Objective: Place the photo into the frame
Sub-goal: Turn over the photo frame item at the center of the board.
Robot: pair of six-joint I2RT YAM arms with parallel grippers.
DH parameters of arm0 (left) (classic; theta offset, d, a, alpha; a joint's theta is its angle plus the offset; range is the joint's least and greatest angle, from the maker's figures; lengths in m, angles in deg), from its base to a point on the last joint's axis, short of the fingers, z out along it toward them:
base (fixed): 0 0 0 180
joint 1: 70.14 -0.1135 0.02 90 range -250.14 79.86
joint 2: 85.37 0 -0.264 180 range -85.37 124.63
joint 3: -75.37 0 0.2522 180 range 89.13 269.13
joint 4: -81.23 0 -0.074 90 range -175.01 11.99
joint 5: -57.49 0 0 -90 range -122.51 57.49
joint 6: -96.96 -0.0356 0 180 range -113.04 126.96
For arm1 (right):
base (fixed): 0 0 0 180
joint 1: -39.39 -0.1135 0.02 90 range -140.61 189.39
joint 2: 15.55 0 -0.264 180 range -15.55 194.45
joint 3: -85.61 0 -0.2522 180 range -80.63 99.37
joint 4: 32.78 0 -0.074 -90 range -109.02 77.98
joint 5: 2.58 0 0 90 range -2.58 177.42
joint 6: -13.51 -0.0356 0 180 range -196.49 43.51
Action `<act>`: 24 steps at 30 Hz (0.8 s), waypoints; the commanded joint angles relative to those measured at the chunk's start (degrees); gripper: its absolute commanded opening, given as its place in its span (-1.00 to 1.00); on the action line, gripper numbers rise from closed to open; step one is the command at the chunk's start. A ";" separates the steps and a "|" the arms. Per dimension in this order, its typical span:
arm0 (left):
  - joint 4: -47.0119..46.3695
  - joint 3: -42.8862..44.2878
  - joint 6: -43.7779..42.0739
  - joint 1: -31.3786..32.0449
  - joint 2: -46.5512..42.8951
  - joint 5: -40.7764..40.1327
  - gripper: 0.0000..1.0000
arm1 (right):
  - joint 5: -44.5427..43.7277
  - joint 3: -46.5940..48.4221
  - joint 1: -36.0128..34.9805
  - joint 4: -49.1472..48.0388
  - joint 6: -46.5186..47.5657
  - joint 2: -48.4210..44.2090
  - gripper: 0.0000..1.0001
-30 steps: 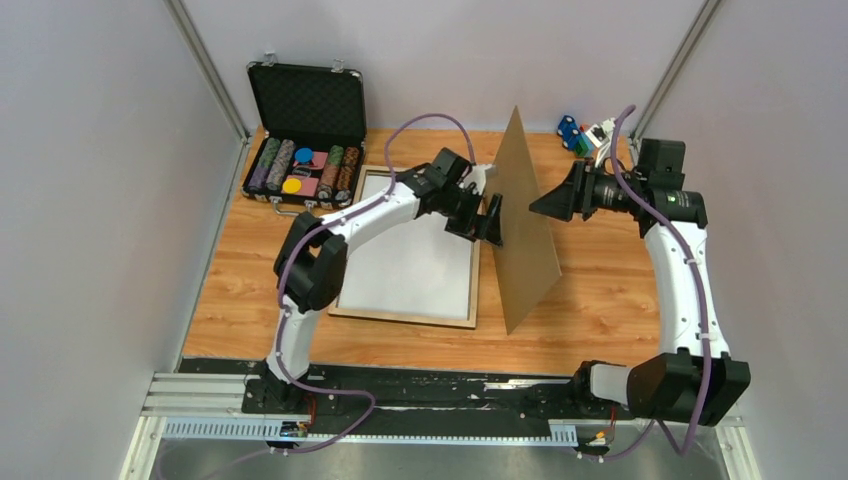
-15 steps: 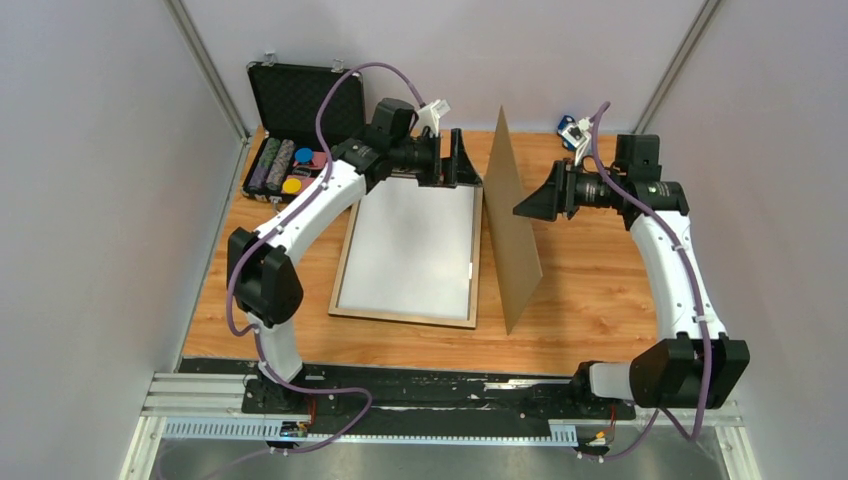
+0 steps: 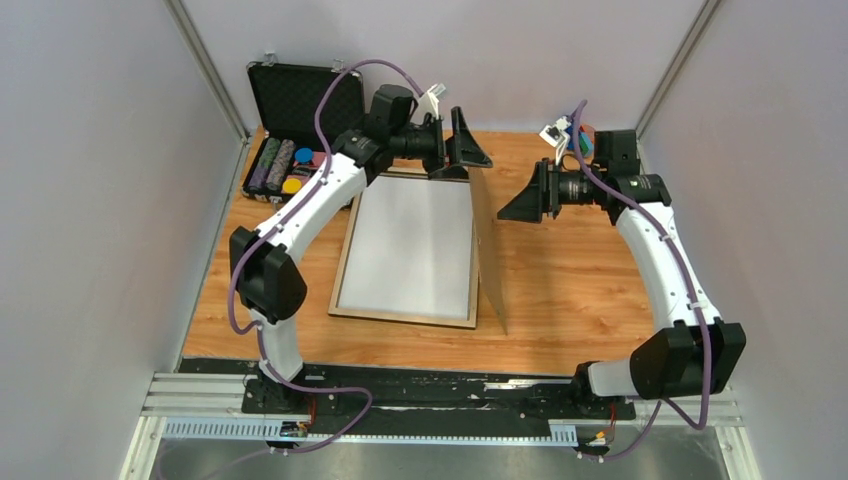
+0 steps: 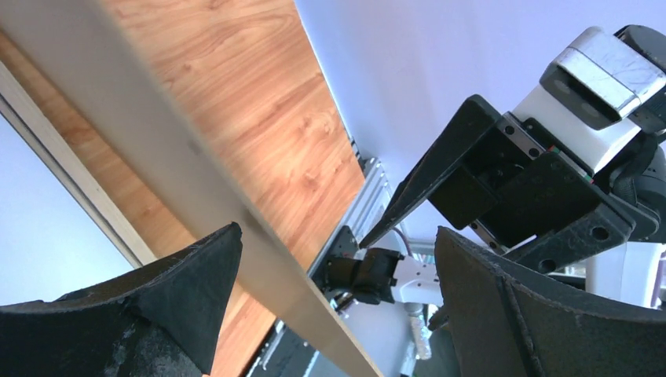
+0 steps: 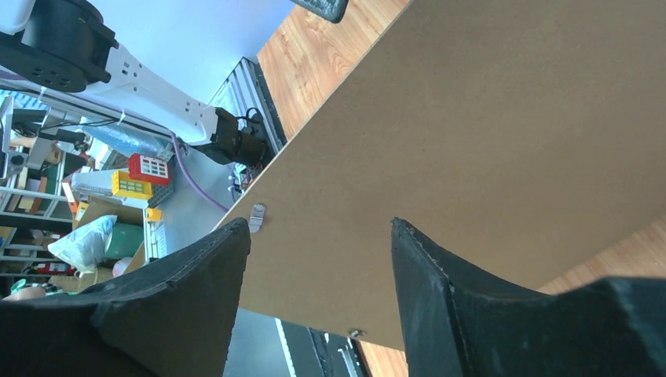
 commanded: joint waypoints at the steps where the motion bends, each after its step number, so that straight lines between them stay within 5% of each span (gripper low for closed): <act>1: -4.22 -3.54 5.70 -0.04 0.27 2.04 1.00 | 2.59 1.84 -0.34 -2.02 0.20 0.59 0.31; 12: -8.21 -19.51 6.26 -0.09 -2.40 -0.62 0.87 | -4.14 -4.60 0.66 -3.20 2.44 -0.24 0.27; 18: -11.42 -23.23 5.92 -0.09 -2.05 -0.64 0.51 | -4.38 -8.68 6.04 -4.25 3.01 0.90 0.23; 24: -20.43 -28.29 8.77 -0.21 -0.05 2.85 -0.10 | -3.66 -11.49 9.97 -4.99 4.24 0.91 0.21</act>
